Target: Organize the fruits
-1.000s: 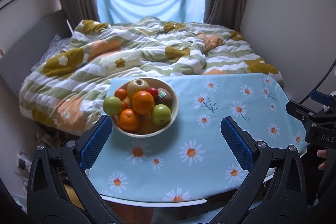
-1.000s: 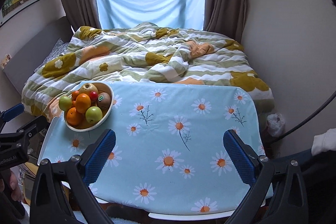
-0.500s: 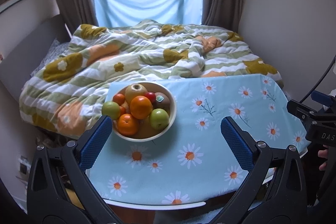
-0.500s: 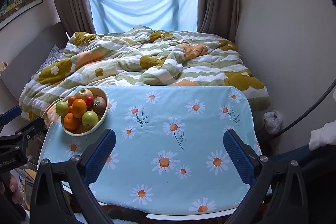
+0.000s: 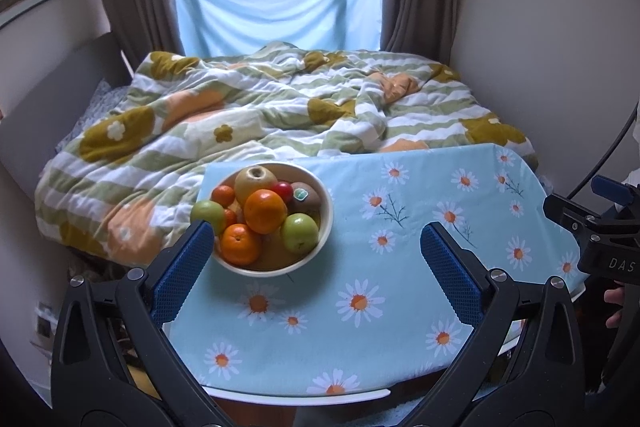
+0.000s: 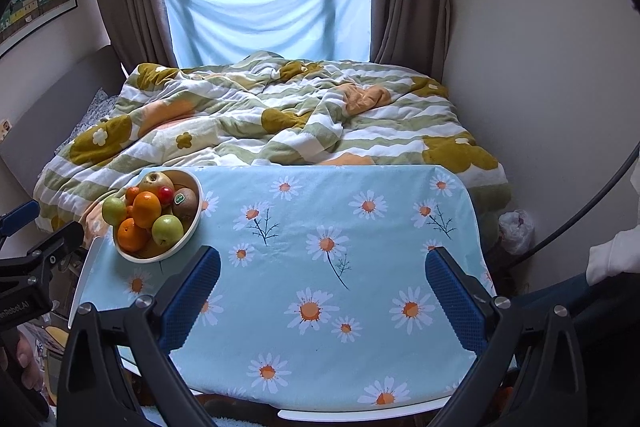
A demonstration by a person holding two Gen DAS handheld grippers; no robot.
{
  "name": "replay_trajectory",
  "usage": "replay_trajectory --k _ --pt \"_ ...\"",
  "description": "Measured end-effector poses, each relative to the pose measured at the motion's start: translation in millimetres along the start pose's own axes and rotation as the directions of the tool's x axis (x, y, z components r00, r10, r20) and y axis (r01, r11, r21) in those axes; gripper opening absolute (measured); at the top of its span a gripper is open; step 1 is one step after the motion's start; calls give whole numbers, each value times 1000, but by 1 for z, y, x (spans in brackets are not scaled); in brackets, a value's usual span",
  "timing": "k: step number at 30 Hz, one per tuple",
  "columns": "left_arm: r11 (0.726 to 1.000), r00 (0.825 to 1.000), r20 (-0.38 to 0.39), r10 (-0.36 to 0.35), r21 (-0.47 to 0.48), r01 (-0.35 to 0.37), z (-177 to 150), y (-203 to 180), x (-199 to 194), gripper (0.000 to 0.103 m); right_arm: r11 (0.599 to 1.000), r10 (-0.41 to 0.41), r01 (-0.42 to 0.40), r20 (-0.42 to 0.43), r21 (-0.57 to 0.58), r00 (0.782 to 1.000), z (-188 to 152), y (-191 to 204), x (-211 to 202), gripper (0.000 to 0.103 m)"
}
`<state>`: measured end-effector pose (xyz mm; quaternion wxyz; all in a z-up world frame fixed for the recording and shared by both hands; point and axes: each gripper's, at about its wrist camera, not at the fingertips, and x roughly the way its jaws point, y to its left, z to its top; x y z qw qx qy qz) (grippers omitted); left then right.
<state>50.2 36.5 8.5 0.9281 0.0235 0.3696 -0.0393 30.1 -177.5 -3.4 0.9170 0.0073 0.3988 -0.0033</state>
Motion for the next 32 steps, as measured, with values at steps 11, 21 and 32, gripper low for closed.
replay_trajectory --k 11,21,32 --pt "1000 1000 6 0 2 0 0 1 -1 103 1000 -6 6 10 8 1000 4 -4 -1 102" --pt "1000 1000 9 -1 4 1 2 4 -2 103 1000 -8 7 16 9 1000 7 -2 -2 102" --pt "1000 999 28 26 13 -27 6 7 0 103 1000 -5 5 14 9 1000 6 1 -3 102"
